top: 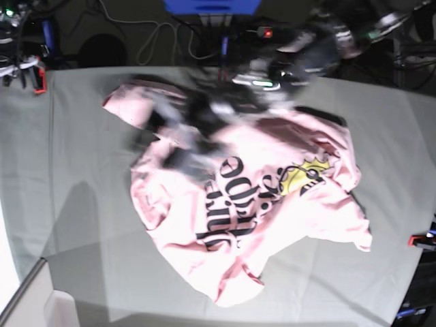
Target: Layout the t-shirt on the table in an organized manner, then fold the t-shirt properly
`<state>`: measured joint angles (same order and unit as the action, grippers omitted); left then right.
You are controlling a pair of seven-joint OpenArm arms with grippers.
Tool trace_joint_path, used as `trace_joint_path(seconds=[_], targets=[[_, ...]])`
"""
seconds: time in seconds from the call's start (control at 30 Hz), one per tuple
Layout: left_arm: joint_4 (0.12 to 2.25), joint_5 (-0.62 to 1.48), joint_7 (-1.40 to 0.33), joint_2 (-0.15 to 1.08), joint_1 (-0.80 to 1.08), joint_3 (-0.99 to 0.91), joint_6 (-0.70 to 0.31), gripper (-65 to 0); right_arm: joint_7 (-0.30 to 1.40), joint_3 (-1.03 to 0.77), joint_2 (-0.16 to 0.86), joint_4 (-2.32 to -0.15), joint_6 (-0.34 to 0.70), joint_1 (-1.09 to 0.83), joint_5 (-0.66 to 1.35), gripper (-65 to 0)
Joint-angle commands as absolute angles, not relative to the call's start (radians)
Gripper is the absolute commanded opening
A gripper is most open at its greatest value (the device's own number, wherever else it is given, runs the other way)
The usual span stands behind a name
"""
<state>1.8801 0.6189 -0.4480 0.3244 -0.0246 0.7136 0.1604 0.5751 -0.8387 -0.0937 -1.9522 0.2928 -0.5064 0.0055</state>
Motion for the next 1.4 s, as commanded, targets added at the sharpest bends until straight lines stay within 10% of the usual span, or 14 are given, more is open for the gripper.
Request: trace_joint_path(seconds=[0.0,0.4,1.1,1.37], targets=[[1.917,0.625,-0.429,0.358,0.010,0.642,0.156,-31.9,0.550,-0.845,-0.085,-1.971,0.297,-0.510,0.005,-48.1],[1.859,0.625,-0.438,0.252,0.458,-0.260,0.147,-22.7,0.550,-0.800,-0.105,-1.966,0.298,-0.476,0.005,-48.1],[1.159,0.619,-0.430,0.283,0.024,-0.344,0.143,-23.0,0.550,-0.734,-0.084,-1.966,0.298,-0.453,0.005,-48.1],[1.106,0.616,-0.430,0.274,-0.047,-0.289,-0.012,-28.1,0.550,-0.733,-0.070,-1.965,0.298,-0.450,0.005,-48.1]])
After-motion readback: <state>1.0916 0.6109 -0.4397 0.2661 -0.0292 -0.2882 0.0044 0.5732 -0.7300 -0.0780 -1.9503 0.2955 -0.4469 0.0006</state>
